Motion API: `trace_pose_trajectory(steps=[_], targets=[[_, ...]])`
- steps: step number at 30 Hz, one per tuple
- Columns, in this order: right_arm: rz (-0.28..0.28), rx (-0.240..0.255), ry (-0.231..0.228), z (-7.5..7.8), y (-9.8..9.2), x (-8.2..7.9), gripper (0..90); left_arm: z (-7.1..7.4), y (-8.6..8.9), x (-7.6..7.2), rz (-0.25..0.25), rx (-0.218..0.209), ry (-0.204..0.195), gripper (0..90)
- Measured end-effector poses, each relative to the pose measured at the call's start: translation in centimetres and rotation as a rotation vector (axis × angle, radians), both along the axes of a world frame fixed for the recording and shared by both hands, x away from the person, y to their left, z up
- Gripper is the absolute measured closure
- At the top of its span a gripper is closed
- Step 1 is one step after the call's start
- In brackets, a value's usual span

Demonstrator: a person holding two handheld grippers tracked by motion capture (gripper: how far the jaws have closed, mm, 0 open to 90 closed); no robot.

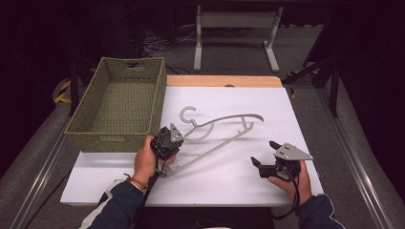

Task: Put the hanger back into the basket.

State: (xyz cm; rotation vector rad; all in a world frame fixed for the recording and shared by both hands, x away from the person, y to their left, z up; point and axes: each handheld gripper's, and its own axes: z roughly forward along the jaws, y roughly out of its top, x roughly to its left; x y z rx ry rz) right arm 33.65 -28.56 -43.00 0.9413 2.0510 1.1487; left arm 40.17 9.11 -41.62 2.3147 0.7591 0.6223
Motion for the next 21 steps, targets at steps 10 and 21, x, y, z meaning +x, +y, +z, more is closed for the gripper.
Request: trace_pose_trajectory(steps=[10, 21], targets=[[-0.016, 0.018, -0.016, 0.2, -0.5, 0.0, 12.9, 2.0, 1.3, -0.6, 0.013, -0.100, -0.032, 81.8], [-0.018, 0.016, -0.022, 0.3, -0.5, -0.1, 12.9, 4.4, 2.6, -1.5, 0.013, -0.181, -0.054, 81.8]])
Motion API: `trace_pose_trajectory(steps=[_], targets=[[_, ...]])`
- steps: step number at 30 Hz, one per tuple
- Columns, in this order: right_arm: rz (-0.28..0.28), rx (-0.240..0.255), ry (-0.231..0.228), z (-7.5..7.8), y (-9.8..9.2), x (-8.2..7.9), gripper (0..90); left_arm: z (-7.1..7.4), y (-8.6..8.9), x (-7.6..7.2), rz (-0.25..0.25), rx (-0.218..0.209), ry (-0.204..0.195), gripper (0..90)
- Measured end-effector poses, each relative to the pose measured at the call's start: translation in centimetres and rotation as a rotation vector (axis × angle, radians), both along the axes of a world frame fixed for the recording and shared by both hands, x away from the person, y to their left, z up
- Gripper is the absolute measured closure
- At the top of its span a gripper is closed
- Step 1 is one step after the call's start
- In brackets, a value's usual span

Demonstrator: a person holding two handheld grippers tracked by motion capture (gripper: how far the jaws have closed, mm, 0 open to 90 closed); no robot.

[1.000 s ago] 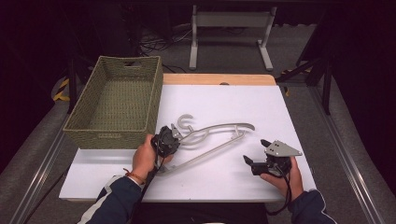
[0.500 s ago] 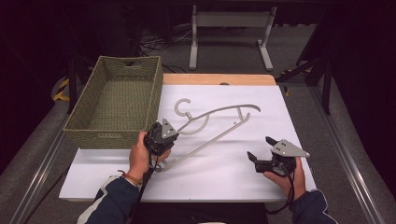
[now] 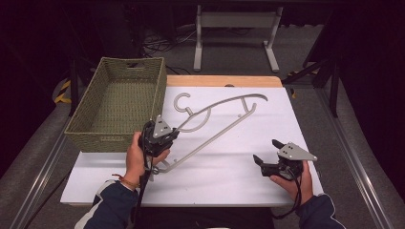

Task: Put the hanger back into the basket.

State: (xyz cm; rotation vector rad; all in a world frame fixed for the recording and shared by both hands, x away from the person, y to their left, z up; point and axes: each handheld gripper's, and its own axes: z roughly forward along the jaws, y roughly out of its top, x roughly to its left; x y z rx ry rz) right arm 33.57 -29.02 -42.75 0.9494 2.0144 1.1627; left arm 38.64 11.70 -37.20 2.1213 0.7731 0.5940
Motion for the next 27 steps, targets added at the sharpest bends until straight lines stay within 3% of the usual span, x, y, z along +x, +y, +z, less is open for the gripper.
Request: trace_pose_trajectory(steps=[9, 15, 27], targets=[[-0.007, 0.004, -0.003, 0.0, 0.0, 0.0, 12.9, 1.6, 1.2, -0.1, 0.006, -0.065, -0.006, 81.8], [-0.009, 0.000, 0.000, -0.1, 0.1, 0.0, 12.9, 2.5, 1.9, 0.0, 0.014, -0.062, -0.013, 81.8], [-0.015, 0.008, 0.007, -0.1, 0.0, 0.1, 12.9, 6.1, 4.5, 1.2, 0.046, -0.127, -0.029, 81.8]])
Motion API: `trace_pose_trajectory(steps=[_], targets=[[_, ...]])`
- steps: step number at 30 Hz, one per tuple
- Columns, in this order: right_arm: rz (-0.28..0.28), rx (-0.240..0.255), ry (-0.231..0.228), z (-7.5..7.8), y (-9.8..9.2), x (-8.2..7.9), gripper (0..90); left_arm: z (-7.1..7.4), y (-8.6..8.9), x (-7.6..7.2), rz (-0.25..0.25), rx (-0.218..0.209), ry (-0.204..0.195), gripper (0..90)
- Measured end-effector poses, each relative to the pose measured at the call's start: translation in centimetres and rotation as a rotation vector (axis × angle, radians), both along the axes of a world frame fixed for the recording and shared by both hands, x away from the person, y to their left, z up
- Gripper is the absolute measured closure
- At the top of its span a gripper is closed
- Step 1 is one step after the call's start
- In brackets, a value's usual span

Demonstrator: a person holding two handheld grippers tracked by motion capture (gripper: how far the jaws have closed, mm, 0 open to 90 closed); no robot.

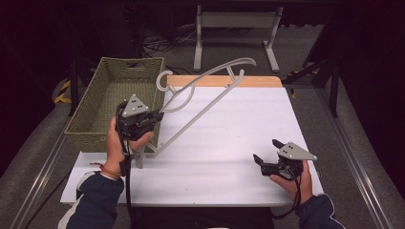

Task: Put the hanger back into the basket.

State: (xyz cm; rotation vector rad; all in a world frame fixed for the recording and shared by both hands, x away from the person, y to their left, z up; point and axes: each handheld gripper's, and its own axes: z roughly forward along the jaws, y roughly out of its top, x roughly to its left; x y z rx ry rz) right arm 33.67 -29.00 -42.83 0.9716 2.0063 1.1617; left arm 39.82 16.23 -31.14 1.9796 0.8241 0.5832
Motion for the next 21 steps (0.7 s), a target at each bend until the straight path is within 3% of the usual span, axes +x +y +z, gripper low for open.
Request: trace_pose_trajectory(steps=[6, 11, 13, 16, 21], targets=[[0.002, 0.001, 0.004, -0.1, 0.0, 0.1, 12.9, 1.3, 1.4, 0.8, 0.036, -0.005, -0.013, 81.8], [0.004, 0.001, 0.010, -0.1, 0.1, 0.1, 12.9, 1.9, 2.9, 1.8, 0.071, 0.022, -0.027, 81.8], [0.005, 0.002, 0.013, -0.2, 0.1, 0.1, 12.9, 1.9, 3.7, 2.6, 0.089, 0.011, -0.013, 81.7], [0.006, 0.003, 0.018, -0.3, 0.1, 0.1, 12.9, 1.9, 4.6, 3.5, 0.119, 0.042, -0.019, 81.7], [0.004, -0.003, 0.021, -0.4, 0.2, 0.2, 12.9, 1.7, 6.4, 5.1, 0.156, 0.041, 0.003, 81.7]])
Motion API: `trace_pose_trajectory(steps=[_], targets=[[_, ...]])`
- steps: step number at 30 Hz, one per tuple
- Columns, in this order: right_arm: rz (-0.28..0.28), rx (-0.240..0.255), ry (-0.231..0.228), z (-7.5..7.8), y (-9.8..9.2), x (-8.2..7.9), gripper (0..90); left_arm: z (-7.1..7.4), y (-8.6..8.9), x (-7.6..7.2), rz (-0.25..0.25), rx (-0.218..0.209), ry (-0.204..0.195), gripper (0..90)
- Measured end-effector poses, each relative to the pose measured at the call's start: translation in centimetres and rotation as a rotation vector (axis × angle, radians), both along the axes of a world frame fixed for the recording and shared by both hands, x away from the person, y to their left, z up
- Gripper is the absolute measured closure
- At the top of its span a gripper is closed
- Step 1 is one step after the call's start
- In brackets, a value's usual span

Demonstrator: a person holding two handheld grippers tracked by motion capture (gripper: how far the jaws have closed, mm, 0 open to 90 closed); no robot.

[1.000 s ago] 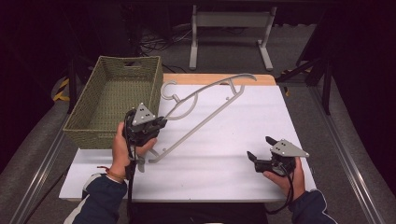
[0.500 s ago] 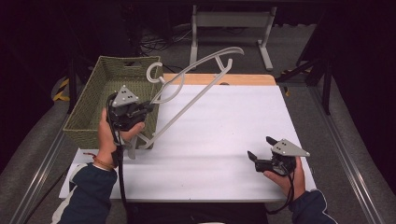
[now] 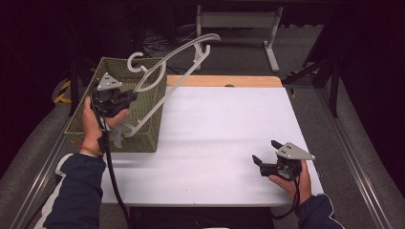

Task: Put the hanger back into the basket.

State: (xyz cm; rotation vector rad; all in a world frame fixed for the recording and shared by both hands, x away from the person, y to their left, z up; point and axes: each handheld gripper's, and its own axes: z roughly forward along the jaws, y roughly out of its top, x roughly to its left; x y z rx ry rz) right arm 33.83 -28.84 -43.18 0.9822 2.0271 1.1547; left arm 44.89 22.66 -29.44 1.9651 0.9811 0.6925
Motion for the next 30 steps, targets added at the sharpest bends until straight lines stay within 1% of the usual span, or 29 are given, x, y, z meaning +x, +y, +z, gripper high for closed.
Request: trace_pose_trajectory(steps=[1, 2, 4, 5, 7, 10, 11, 13, 15, 16, 17, 18, 20, 21, 23, 24, 25, 27, 28, 29, 30], targets=[[0.001, 0.000, 0.002, 0.0, 0.0, 0.0, 12.9, 0.0, 0.0, 0.0, 0.000, 0.000, 0.000, 81.7], [0.001, 0.000, 0.002, 0.0, 0.0, 0.0, 12.9, -0.1, 0.5, 0.4, 0.005, -0.012, 0.005, 81.7], [0.002, -0.003, 0.005, -0.1, 0.1, 0.0, 12.9, -0.2, 1.2, 1.1, 0.029, -0.005, 0.012, 81.7], [0.005, 0.000, 0.010, -0.1, 0.1, 0.0, 12.9, -0.3, 1.6, 1.4, 0.033, -0.001, 0.011, 81.7], [0.010, 0.009, 0.016, -0.1, 0.1, 0.1, 12.9, -0.4, 2.1, 2.0, 0.044, -0.014, 0.016, 81.7], [0.010, 0.013, 0.019, -0.2, 0.1, 0.1, 13.0, -0.7, 2.9, 3.1, 0.070, 0.000, 0.012, 81.7], [0.011, 0.013, 0.018, -0.2, 0.1, 0.1, 12.9, -0.7, 3.1, 3.5, 0.070, 0.002, 0.017, 81.7], [0.009, 0.014, 0.021, -0.2, 0.0, 0.1, 13.0, -0.8, 3.3, 3.9, 0.084, 0.013, 0.010, 81.6], [0.009, 0.012, 0.023, -0.3, 0.0, 0.1, 13.0, -0.6, 3.5, 4.6, 0.091, 0.015, 0.024, 81.6], [0.009, 0.012, 0.025, -0.3, 0.0, 0.1, 13.0, -0.6, 3.6, 4.7, 0.096, 0.023, 0.022, 81.6], [0.009, 0.010, 0.025, -0.3, 0.0, 0.2, 13.0, -0.6, 3.7, 5.0, 0.109, 0.029, 0.009, 81.6], [0.011, 0.005, 0.027, -0.4, 0.1, 0.2, 13.0, -0.6, 3.8, 5.1, 0.108, 0.026, 0.019, 81.6], [0.012, 0.004, 0.026, -0.4, 0.1, 0.1, 13.0, -1.0, 3.9, 5.7, 0.123, 0.036, 0.032, 81.6], [0.014, 0.005, 0.028, -0.4, 0.1, 0.1, 13.0, -1.0, 3.9, 5.7, 0.123, 0.036, 0.032, 81.6], [0.016, -0.002, 0.028, -0.4, 0.1, 0.1, 13.0, -1.5, 4.0, 6.1, 0.138, 0.066, 0.045, 81.6], [0.016, -0.002, 0.028, -0.4, 0.1, 0.1, 13.0, -1.8, 4.3, 6.4, 0.138, 0.066, 0.063, 81.6], [0.015, 0.001, 0.030, -0.4, 0.1, 0.1, 13.0, -2.1, 4.4, 6.7, 0.147, 0.056, 0.073, 81.6], [0.014, -0.001, 0.032, -0.5, 0.1, 0.1, 13.0, -2.5, 4.7, 7.0, 0.158, 0.066, 0.081, 81.5], [0.015, -0.001, 0.033, -0.5, 0.1, 0.1, 13.0, -2.8, 4.8, 7.2, 0.158, 0.074, 0.097, 81.5], [0.013, -0.004, 0.034, -0.5, 0.1, 0.1, 13.0, -3.1, 5.0, 7.4, 0.168, 0.085, 0.102, 81.5], [0.012, -0.005, 0.033, -0.5, 0.1, 0.1, 13.0, -3.5, 5.2, 7.7, 0.174, 0.089, 0.118, 81.5]])
